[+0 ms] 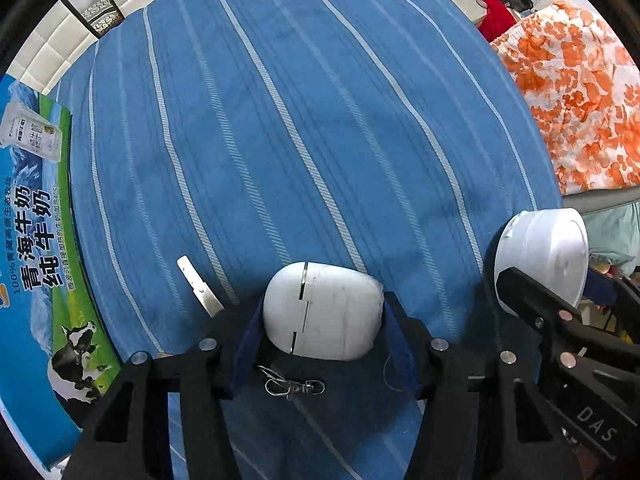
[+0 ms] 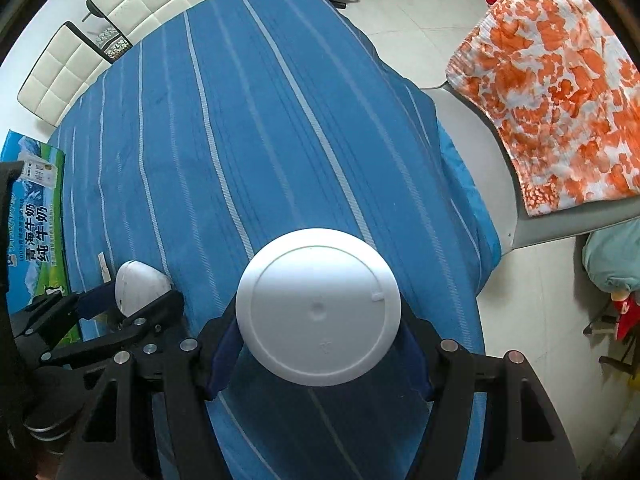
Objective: Organize rigid objects
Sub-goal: 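Lift and carry the white case and white container toward the blue box, then lower the white case and container into the blue box and release both, then move the right tool to the keys and grasp them, then carry the keys with the right tool into the blue box and release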
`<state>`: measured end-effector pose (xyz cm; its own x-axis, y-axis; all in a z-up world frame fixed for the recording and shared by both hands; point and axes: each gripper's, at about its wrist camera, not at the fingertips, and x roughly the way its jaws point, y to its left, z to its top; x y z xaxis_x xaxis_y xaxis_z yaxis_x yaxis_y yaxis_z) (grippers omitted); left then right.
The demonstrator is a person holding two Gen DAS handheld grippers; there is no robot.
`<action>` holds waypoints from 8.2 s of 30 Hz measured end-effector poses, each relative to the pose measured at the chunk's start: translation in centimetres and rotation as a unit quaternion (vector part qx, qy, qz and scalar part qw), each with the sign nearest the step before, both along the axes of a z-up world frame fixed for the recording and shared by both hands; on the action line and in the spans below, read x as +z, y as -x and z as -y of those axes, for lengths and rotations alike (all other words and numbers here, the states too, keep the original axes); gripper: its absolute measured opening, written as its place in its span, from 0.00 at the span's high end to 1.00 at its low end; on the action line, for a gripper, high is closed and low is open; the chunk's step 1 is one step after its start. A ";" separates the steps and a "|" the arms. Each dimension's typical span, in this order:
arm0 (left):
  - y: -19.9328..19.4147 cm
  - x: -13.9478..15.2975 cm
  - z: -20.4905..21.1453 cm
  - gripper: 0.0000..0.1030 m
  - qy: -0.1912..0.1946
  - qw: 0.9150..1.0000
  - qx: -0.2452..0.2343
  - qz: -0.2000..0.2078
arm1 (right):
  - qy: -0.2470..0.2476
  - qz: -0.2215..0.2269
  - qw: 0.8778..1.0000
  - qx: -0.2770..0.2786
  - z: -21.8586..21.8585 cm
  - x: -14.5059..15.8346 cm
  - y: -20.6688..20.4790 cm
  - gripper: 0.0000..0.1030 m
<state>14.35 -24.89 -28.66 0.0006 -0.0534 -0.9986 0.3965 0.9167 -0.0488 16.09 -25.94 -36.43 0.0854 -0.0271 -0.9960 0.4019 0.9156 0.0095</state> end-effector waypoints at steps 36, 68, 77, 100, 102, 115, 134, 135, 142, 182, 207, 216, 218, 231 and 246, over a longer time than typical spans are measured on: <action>0.1 21.5 -18.8 0.47 0.066 0.973 0.100 0.199 | 0.000 0.124 0.984 0.132 -18.4 16.3 -2.5 0.32; -3.5 12.8 -42.4 0.47 0.070 0.969 0.229 0.059 | -0.094 -0.032 0.970 0.220 -40.7 4.1 -10.8 0.32; -6.7 5.3 -42.3 0.47 0.049 0.977 0.192 -0.080 | -0.055 -0.150 0.955 0.252 -43.5 -2.6 -13.9 0.31; -4.2 3.8 -42.4 0.17 0.052 0.964 0.234 -0.116 | -0.044 -0.134 0.954 0.263 -40.7 -2.4 -12.3 0.12; -3.7 4.8 -42.2 0.10 0.051 0.965 0.239 -0.098 | -0.027 -0.117 0.956 0.269 -40.3 -1.2 -11.8 0.10; -0.7 13.0 -40.2 0.00 0.022 0.970 0.238 0.043 | 0.027 -0.012 0.967 0.253 -39.4 5.5 -9.4 0.09; 2.8 26.5 -39.4 0.00 0.017 0.952 0.229 0.204 | 0.025 0.110 0.958 0.264 -38.5 19.7 -3.8 0.09; 3.0 26.8 -39.3 0.00 0.018 0.951 0.228 0.207 | 0.024 0.113 0.958 0.262 -38.4 20.0 -3.6 0.09; 4.0 27.9 -38.4 0.00 0.038 0.949 0.229 0.214 | -0.003 0.125 0.969 0.212 -35.0 20.5 -2.7 0.09; -2.3 9.4 -29.0 0.00 -0.021 0.975 0.182 0.126 | 0.080 -0.022 0.995 0.047 -21.9 -3.9 -3.5 0.68; -0.9 21.9 -35.3 0.00 0.068 0.951 0.230 0.194 | -0.009 0.194 0.969 0.150 -32.0 20.0 -5.8 0.90; -2.7 17.7 -39.8 0.00 0.022 0.944 0.272 0.184 | -0.033 0.131 0.976 0.172 -35.5 10.7 -9.6 0.90; -3.0 16.1 -40.0 0.00 0.017 0.948 0.268 0.171 | -0.026 0.110 0.978 0.174 -35.7 8.0 -9.8 0.90; -3.9 12.5 -38.9 0.00 0.002 0.964 0.229 0.134 | 0.042 0.049 0.982 0.178 -36.6 2.2 -10.6 0.90; -5.0 10.2 -38.5 0.00 -0.006 0.970 0.216 0.110 | 0.080 0.020 0.978 0.189 -37.7 0.6 -13.7 0.86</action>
